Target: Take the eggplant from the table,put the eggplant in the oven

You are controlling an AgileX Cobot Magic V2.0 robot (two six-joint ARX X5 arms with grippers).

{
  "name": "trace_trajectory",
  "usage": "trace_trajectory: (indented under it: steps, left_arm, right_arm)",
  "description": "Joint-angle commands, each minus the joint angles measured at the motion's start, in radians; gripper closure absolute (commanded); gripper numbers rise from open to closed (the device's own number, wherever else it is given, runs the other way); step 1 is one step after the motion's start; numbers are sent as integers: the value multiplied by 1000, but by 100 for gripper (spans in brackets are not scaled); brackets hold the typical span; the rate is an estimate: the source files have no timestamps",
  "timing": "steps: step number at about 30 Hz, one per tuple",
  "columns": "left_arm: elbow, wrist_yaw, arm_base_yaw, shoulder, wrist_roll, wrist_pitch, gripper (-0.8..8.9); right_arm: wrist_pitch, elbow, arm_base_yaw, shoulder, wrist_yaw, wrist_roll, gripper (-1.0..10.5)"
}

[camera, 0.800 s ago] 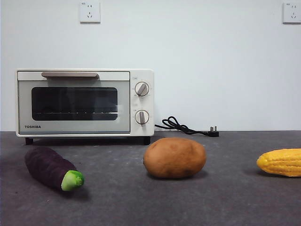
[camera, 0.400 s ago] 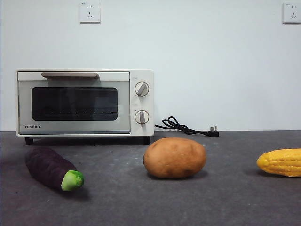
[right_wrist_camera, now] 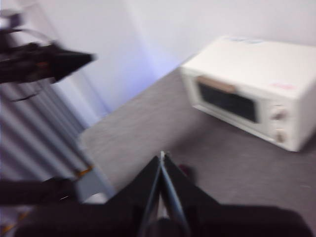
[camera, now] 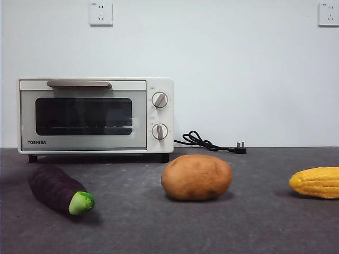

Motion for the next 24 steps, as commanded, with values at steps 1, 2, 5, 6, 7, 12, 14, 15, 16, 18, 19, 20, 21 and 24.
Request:
trace_trajectory:
  steps: [1,2,5,6,7,12,14,15,16,18,19,20,21,24]
  left_arm:
    - [0,4,-4,11,25,3,819]
    - [0,4,-4,17,25,3,819]
    - [0,4,-4,37,25,7,819]
    - [0,4,-4,46,27,11,819]
    - [0,4,-4,53,31,13,819]
    - [0,4,-4,103,61,41,819]
    - [0,4,-4,124,68,58,819]
    - [0,4,-4,142,73,72,819]
    - [0,3,-3,156,74,84,819]
    - [0,3,-2,193,77,109,819]
    - [0,3,-1,212,84,121,819]
    - [0,3,0,231,93,133,819]
    - [0,3,3,259,106,148,819]
    - [1,3,14,334,119,185,819]
  right_arm:
    - [1,5,15,11,-68,-5,936]
    - [2,5,19,16,-83,-5,907]
    - [2,5,32,28,-95,-5,665]
    - [1,5,38,31,-96,-4,549]
    - [2,5,43,36,-97,-4,457]
    - [-15,5,69,56,-97,-5,316]
    - [-25,5,79,64,-97,-6,316]
    - [-30,5,86,68,-97,-6,316]
    - [-34,5,92,71,-97,-6,316]
    - [-44,5,105,81,-97,-7,316]
    - [-48,5,111,83,-96,-7,316]
    - [-51,5,118,87,-97,-7,316]
    - [-58,5,127,89,-96,-8,316]
    - [-76,5,149,94,-96,-8,316]
